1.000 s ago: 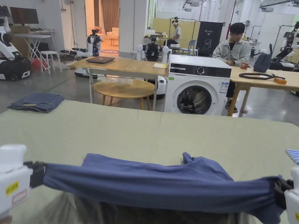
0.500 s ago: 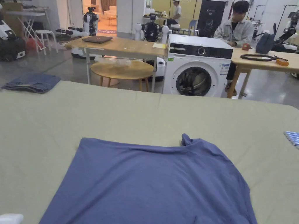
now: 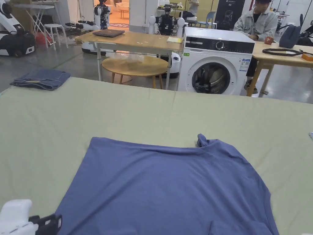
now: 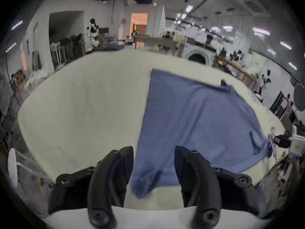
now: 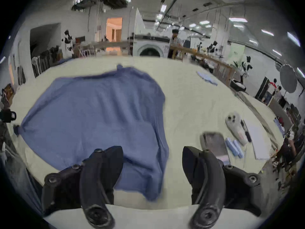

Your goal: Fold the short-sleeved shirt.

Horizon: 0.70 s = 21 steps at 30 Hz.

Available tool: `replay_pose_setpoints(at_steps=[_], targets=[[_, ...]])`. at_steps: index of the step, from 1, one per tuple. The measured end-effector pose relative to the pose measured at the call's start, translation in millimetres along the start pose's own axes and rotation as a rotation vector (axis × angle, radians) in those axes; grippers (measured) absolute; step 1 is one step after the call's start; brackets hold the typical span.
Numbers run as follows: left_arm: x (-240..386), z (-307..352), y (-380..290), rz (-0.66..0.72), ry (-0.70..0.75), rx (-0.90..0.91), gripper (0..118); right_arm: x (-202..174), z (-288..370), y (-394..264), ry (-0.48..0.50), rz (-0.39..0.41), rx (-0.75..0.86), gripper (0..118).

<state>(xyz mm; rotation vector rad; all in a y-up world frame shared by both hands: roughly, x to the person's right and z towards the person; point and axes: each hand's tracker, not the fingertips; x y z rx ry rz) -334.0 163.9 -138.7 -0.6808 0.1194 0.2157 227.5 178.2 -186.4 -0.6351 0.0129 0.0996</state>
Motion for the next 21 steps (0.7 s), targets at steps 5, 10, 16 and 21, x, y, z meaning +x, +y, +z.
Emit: replay_pose_setpoints(at_steps=[5,10,16,21], targets=[[44.7,6.0,29.0,-0.029,-0.044,0.167,50,-35.3,1.2,29.5,0.023,-0.072,0.211,76],[89.3,14.4,46.1,-0.127,-0.02,0.314,43,-69.1,1.0,45.6,0.051,-0.088,0.37,27],[110.9,12.7,56.4,-0.163,0.0,0.362,0,-93.7,6.0,61.6,0.06,-0.064,0.406,0],[103.2,12.1,62.5,-0.164,0.033,0.256,0,-97.0,-2.2,60.2,0.089,-0.061,0.383,0]])
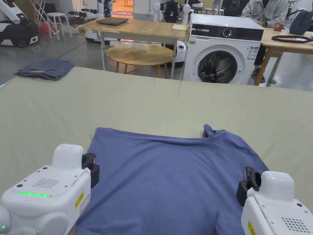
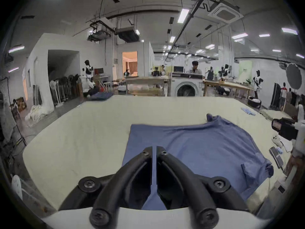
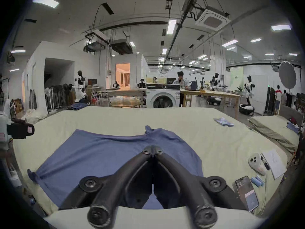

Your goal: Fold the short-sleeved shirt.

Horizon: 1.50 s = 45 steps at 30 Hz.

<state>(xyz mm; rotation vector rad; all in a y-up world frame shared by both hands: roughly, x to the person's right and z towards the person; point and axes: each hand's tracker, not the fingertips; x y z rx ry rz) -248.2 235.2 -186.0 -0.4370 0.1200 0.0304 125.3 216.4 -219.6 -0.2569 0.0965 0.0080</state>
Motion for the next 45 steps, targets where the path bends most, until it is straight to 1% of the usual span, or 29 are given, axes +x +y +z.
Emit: replay_pose_setpoints(at_steps=[3,6,8,9,10,12,13,14,15,16,17,19,22,23,24,26,28,29,30,31,32,33,36,39,40,41,43,44,45], targets=[[-18.8,-1.7,-6.3,0.018,0.008,-0.147,0,0.2,-1.5,-0.6,0.004,0.009,-0.025,0],[-50.6,-8.1,-19.0,0.087,0.006,-0.315,0,2.7,-4.5,-4.6,0.004,0.01,-0.055,0],[-76.6,-12.8,-33.9,0.152,0.01,-0.395,8,6.0,-5.3,-10.2,0.011,0.002,-0.076,0],[-85.3,-13.2,-39.6,0.169,0.014,-0.422,8,6.4,-6.3,-12.4,0.01,0.005,-0.086,0],[-93.0,-13.8,-45.1,0.175,0.028,-0.445,20,7.0,-7.2,-15.1,0.008,0.01,-0.097,0],[-101.1,-12.7,-53.8,0.181,0.086,-0.495,52,8.7,-9.7,-22.5,0.011,0.011,-0.113,0],[-105.9,-14.8,-58.8,0.2,0.096,-0.521,54,9.3,-10.7,-24.9,0.011,0.012,-0.126,0],[-109.4,-18.0,-63.5,0.223,0.113,-0.545,62,10.0,-11.4,-26.8,0.012,0.009,-0.134,0],[-112.8,-22.7,-69.6,0.243,0.113,-0.576,77,10.5,-9.1,-27.2,0.014,0.007,-0.142,0],[-116.0,-32.0,-78.2,0.27,0.08,-0.606,78,10.9,-8.6,-28.9,0.015,0.009,-0.15,0],[-116.9,-37.6,-84.7,0.286,0.092,-0.652,78,11.1,-8.7,-30.9,0.012,0.015,-0.161,0],[-111.9,-45.9,-99.3,0.264,0.111,-0.739,78,13.7,-7.2,-35.8,0.014,0.02,-0.174,0],[-86.3,-35.2,-105.8,0.095,0.146,-0.678,78,20.0,-3.5,-41.1,0.002,0.025,-0.2,0],[-82.5,-37.0,-104.2,0.067,0.156,-0.69,77,23.8,-1.8,-43.6,-0.002,0.025,-0.21,0],[-83.1,-39.3,-110.0,0.066,0.165,-0.69,71,28.0,-0.1,-45.4,-0.012,0.023,-0.223,0],[-80.1,-39.5,-108.7,0.075,0.152,-0.683,54,38.3,3.6,-46.9,-0.033,0.01,-0.25,0],[-66.5,-30.6,-105.8,0.05,0.107,-0.656,14,50.6,9.4,-45.9,-0.062,0.007,-0.303,2],[-63.8,-30.5,-106.1,0.047,0.072,-0.645,6,57.9,10.9,-46.8,-0.071,0.009,-0.338,16],[-62.9,-31.5,-107.5,0.05,0.084,-0.652,3,66.9,13.2,-48.6,-0.077,-0.007,-0.354,32],[-63.3,-32.8,-108.4,0.061,0.058,-0.662,3,76.2,15.8,-52.4,-0.08,-0.019,-0.377,52],[-67.2,-33.0,-108.5,0.055,0.064,-0.659,3,84.0,16.1,-55.3,-0.085,-0.007,-0.427,71],[-69.3,-31.6,-108.3,0.051,0.067,-0.65,3,91.9,16.2,-59.4,-0.101,0.002,-0.473,75],[-75.1,-31.3,-108.7,0.052,0.055,-0.644,3,113.0,14.4,-81.0,-0.089,0.029,-0.581,75],[-77.5,-31.3,-110.2,0.049,0.046,-0.636,3,127.9,6.5,-110.9,-0.057,-0.028,-0.687,75],[-72.7,-27.8,-108.0,0.051,0.044,-0.635,3,129.7,3.8,-120.0,-0.046,-0.032,-0.733,75],[-72.1,-26.9,-108.1,0.051,0.043,-0.633,3,130.1,3.5,-125.5,-0.036,-0.038,-0.746,64],[-73.0,-24.9,-108.8,0.05,0.037,-0.627,3,123.3,12.3,-124.6,-0.052,-0.011,-0.651,53],[-72.9,-23.1,-108.0,0.048,0.033,-0.623,3,120.3,14.1,-120.6,-0.032,-0.004,-0.66,28],[-73.1,-21.7,-107.5,0.043,0.027,-0.619,3,120.6,14.6,-118.4,0.023,-0.028,-0.641,4]])
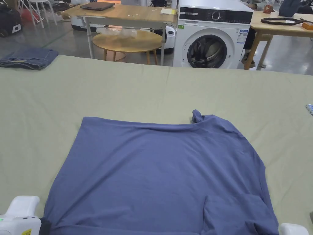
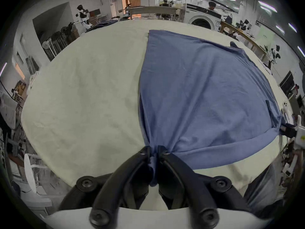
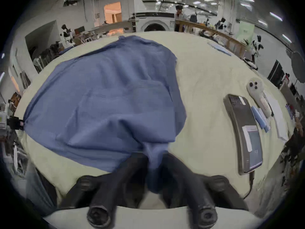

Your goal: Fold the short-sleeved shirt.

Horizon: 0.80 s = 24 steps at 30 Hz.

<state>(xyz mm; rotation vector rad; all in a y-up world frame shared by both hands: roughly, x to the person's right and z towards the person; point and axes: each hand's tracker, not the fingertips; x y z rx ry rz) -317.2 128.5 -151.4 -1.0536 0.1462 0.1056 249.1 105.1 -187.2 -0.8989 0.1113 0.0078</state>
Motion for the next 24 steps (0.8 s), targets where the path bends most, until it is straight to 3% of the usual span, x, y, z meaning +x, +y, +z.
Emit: replay_pose_setpoints(at_steps=[3,11,17,24], targets=[[-5.8,2.1,0.0,-0.006,-0.017,0.012,3,-10.0,16.1,5.4,-0.041,0.019,0.014,4],[-19.6,28.6,21.9,0.052,-0.081,0.13,3,-6.8,48.2,42.6,-0.003,-0.025,0.081,4],[-22.1,12.8,96.2,0.03,-0.095,0.198,2,-11.3,37.0,115.4,0.002,-0.028,0.138,4],[-11.3,-21.1,204.4,0.033,-0.088,0.189,2,-4.2,-28.3,201.5,-0.008,-0.056,0.136,4]])
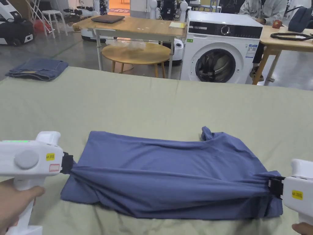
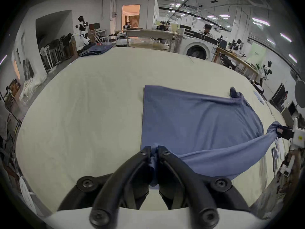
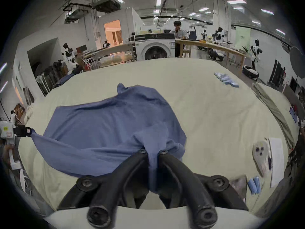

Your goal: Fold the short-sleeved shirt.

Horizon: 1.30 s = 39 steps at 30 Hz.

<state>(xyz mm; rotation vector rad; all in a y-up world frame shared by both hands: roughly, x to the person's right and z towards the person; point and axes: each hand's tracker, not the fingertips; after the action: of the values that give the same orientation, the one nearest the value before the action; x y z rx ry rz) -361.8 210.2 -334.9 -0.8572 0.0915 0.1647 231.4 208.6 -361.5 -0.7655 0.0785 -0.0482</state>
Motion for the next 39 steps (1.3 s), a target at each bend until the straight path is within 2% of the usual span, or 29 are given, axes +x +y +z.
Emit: replay_pose_setpoints(at_steps=[7,13,15,17,18,20,24,25,26,27,28,29,30,31,32,33,36,39], targets=[[-8.6,-82.5,44.9,0.031,0.028,-0.118,2,-6.5,-86.3,23.9,-0.045,-0.002,-0.115,4],[-14.8,-112.5,45.1,0.068,0.029,-0.177,4,-2.9,-117.0,22.1,-0.043,0.002,-0.137,10],[-5.7,-97.0,41.1,0.075,0.043,-0.167,30,-1.9,-117.6,22.8,-0.043,0.009,-0.129,31],[-5.7,-84.9,39.9,0.073,0.054,-0.128,46,-2.9,-108.8,26.1,-0.068,0.026,-0.079,66],[-6.5,-78.8,40.3,0.076,0.039,-0.108,48,-6.4,-95.8,25.8,-0.051,0.021,-0.024,71],[-9.6,-76.6,38.7,0.097,0.012,-0.051,51,-11.9,-79.4,28.6,-0.051,0.026,0.05,71],[12.5,-28.5,29.0,0.049,-0.015,0.091,51,-32.8,-43.2,26.1,-0.035,0.059,0.222,71],[18.5,-17.5,24.6,0.025,-0.027,0.145,51,-38.8,-32.9,23.8,-0.037,0.066,0.265,70],[24.7,-6.8,20.2,0.005,-0.026,0.185,51,-44.8,-27.8,20.8,-0.05,0.074,0.301,64],[37.0,13.2,14.6,-0.014,-0.035,0.235,51,-50.9,-18.7,17.4,-0.052,0.08,0.337,52],[44.8,24.7,8.5,-0.031,-0.032,0.281,48,-57.2,-9.5,13.5,-0.055,0.09,0.371,33],[51.6,34.8,2.8,-0.054,-0.019,0.31,48,-62.3,-1.2,9.9,-0.057,0.095,0.399,33],[58.5,45.7,-4.5,-0.064,-0.01,0.36,46,-73.8,17.6,7.2,-0.045,0.096,0.432,26],[61.0,49.7,-9.9,-0.08,-0.004,0.401,40,-80.5,27.4,2.9,-0.049,0.087,0.446,11],[66.1,57.3,-15.6,-0.088,0.002,0.418,24,-84.6,34.4,-1.1,-0.042,0.079,0.459,2],[71.3,65.0,-21.7,-0.091,0.004,0.44,13,-88.5,41.1,-5.0,-0.033,0.072,0.468,0],[83.4,85.4,-40.7,-0.099,0.012,0.482,0,-95.8,53.4,-15.4,-0.017,0.056,0.496,0],[90.6,99.4,-55.7,-0.114,0.03,0.483,0,-98.5,68.1,-23.6,-0.007,0.058,0.51,0]])
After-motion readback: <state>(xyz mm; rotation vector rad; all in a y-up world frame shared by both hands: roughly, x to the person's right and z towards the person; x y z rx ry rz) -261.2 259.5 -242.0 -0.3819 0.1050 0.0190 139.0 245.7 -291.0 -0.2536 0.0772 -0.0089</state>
